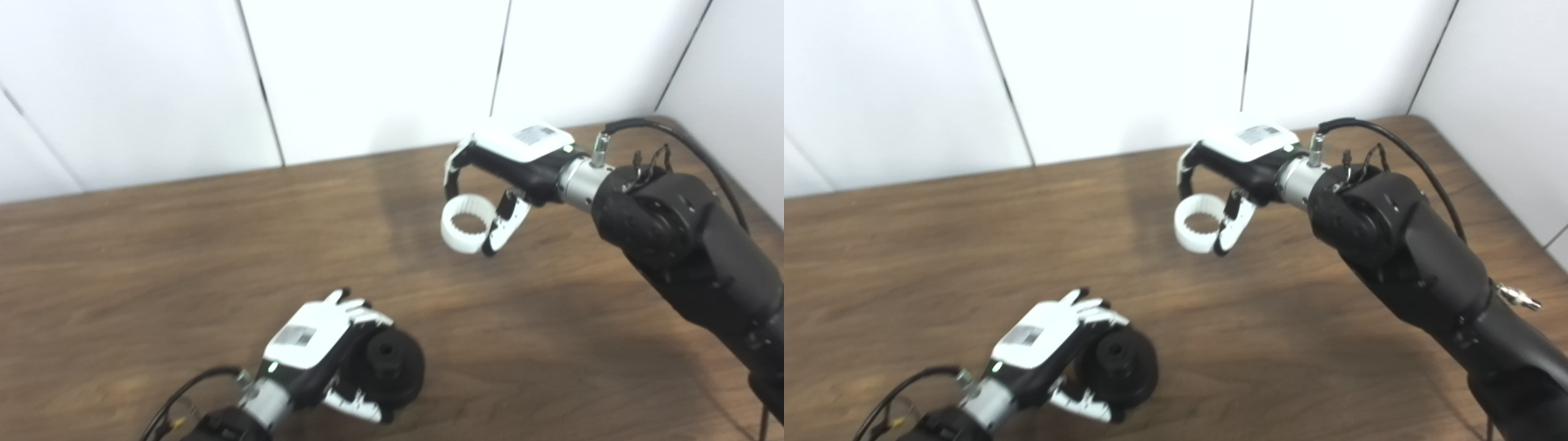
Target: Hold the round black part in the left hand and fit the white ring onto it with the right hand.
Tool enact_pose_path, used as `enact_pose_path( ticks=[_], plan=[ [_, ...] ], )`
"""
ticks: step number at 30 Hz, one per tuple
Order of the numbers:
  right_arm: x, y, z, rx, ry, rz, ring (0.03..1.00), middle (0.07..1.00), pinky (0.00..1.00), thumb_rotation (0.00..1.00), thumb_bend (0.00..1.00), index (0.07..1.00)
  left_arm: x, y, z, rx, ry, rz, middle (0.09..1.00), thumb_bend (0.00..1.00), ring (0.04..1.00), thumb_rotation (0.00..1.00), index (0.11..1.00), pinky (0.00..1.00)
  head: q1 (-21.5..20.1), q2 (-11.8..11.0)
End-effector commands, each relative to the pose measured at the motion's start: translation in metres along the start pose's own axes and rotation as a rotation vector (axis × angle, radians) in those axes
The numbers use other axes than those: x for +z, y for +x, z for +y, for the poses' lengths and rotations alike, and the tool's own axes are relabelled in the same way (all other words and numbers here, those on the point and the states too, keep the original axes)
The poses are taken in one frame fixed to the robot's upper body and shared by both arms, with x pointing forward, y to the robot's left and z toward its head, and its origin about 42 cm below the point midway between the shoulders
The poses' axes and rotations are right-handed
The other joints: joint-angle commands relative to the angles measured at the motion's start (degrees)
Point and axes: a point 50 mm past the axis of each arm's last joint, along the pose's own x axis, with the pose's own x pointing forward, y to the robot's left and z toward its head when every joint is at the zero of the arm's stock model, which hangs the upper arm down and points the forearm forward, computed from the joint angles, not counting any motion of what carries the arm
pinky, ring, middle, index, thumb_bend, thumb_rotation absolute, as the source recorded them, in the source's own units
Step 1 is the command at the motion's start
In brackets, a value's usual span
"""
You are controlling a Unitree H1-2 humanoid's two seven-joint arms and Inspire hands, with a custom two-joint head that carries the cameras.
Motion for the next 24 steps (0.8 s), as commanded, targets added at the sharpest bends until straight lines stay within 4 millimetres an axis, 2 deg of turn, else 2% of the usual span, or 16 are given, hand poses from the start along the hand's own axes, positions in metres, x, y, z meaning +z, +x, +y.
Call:
enact_pose_path(
  ticks=[1,11,16,24],
  plan=[
    [0.008,-0.008,-0.017,-0.059,-0.031,-0.023,0.837,0.728,0.90,0.14,0.53,0.480,0.004,0.002,-0.007,-0.078,0.023,0.006,0.793,0.53,0.890,0.06,0.483,1.00,0.68,0.70],
    [0.050,-0.028,-0.014,-0.031,0.015,-0.153,0.827,0.718,0.90,0.14,0.53,0.480,0.007,0.009,-0.003,-0.068,0.019,0.009,0.791,0.52,0.878,0.06,0.481,1.00,2.25,4.36],
    [0.058,-0.032,-0.008,-0.005,0.019,-0.186,0.822,0.713,0.89,0.14,0.53,0.480,0.008,0.012,0.000,-0.078,0.016,0.020,0.798,0.52,0.881,0.07,0.481,1.00,2.69,5.77],
    [0.059,-0.033,0.002,0.036,0.041,-0.198,0.820,0.714,0.88,0.14,0.53,0.480,0.009,0.015,0.004,-0.072,0.019,0.022,0.798,0.52,0.882,0.07,0.481,1.00,2.85,7.21]
  ],
)
